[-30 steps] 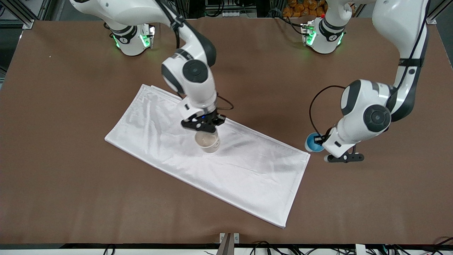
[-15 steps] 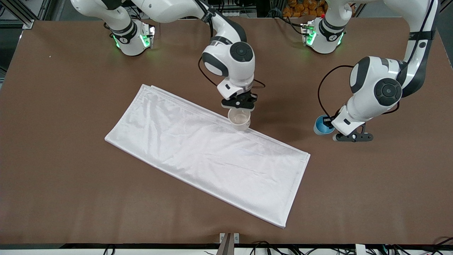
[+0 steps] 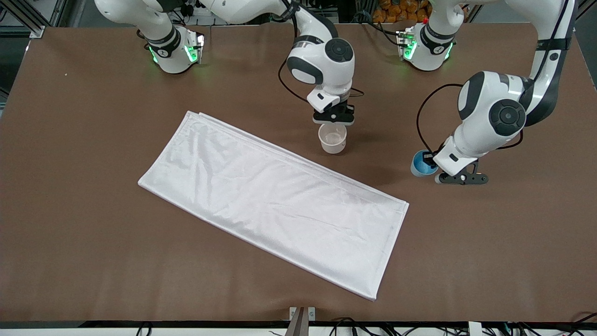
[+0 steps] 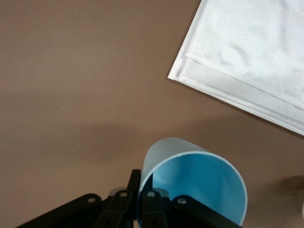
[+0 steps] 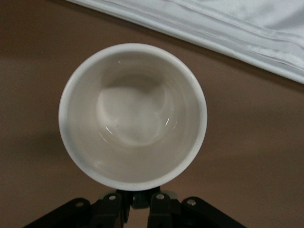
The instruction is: Place blue cup into white mug on table
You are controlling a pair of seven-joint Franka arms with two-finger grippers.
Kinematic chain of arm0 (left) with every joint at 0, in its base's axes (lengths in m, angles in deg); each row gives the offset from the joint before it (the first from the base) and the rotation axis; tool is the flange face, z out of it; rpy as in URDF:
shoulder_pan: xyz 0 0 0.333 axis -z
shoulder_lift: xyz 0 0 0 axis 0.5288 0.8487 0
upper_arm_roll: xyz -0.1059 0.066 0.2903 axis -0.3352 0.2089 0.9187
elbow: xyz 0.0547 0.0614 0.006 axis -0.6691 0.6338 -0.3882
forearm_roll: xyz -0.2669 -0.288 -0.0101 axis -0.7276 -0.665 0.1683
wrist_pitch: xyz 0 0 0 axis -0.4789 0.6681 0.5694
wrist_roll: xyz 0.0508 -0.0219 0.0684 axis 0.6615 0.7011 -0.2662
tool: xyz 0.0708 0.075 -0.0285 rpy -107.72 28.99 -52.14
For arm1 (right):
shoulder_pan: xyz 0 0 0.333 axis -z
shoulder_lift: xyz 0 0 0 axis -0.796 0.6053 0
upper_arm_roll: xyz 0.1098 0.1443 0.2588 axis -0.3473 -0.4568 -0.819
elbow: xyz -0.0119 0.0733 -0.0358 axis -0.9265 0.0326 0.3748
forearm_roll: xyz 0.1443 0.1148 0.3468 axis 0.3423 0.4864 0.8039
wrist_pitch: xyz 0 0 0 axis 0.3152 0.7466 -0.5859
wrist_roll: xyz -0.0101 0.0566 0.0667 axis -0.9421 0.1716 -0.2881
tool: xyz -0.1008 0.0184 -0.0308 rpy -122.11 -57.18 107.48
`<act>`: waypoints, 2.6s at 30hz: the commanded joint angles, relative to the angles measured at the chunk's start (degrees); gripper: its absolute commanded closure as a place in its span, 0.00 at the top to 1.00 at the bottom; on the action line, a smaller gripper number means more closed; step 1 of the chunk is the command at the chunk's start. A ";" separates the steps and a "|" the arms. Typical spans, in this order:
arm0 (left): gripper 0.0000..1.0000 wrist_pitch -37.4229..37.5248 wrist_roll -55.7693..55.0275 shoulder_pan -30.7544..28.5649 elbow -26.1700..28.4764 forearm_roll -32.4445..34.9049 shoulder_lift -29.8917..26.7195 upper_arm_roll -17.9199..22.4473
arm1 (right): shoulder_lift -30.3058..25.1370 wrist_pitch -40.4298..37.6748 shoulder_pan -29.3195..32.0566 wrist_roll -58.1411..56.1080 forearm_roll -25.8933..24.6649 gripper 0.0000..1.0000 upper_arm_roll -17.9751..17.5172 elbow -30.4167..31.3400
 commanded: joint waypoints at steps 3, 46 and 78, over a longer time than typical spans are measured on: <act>0.00 -0.22 2.64 -1.56 1.72 -0.79 -2.44 -0.43 | 1.42 -0.60 0.03 0.56 -0.68 0.00 0.29 -2.19; 0.00 0.04 -17.91 -1.04 4.97 -8.08 -5.87 -14.40 | -26.97 -39.36 17.07 -14.46 2.39 1.00 -4.71 -7.99; 0.00 -4.35 -46.32 8.36 2.16 6.07 7.14 -23.73 | -45.08 -41.99 54.44 -61.92 5.56 1.00 -5.17 1.94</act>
